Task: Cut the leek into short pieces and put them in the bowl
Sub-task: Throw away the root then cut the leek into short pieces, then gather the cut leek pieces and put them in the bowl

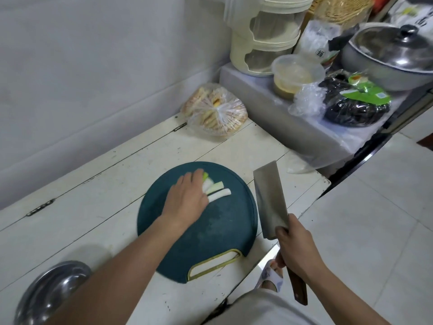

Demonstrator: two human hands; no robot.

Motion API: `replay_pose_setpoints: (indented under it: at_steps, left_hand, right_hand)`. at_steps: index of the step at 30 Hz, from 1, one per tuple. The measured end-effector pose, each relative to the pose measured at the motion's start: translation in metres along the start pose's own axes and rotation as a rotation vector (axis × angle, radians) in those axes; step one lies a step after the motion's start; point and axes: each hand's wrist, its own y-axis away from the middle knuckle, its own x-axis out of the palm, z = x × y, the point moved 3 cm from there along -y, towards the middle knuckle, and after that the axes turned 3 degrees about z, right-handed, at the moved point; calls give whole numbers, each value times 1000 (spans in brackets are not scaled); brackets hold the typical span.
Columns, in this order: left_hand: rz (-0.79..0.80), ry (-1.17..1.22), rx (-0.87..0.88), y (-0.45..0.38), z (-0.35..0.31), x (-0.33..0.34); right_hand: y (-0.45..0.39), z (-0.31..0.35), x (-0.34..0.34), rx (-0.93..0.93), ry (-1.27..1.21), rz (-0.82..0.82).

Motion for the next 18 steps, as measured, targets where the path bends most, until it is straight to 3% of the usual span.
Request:
replay_pose_setpoints:
  at_steps: [5,10,14,18]
  left_hand:
    - [196,-194,212,-42,-48,28]
    - [213,-267,60,-35,-47,40]
    - [150,-311,35,-34,-48,43]
    - [142,-196,1,-36,-44,39]
  right_hand:
    - [-2,-9,-5,6,6,2]
    - [-7,-18,-10,11,45,-21]
    - [-6,-17,-6,-15,50,-1]
    - [-8,-11,-4,-50,-2,49]
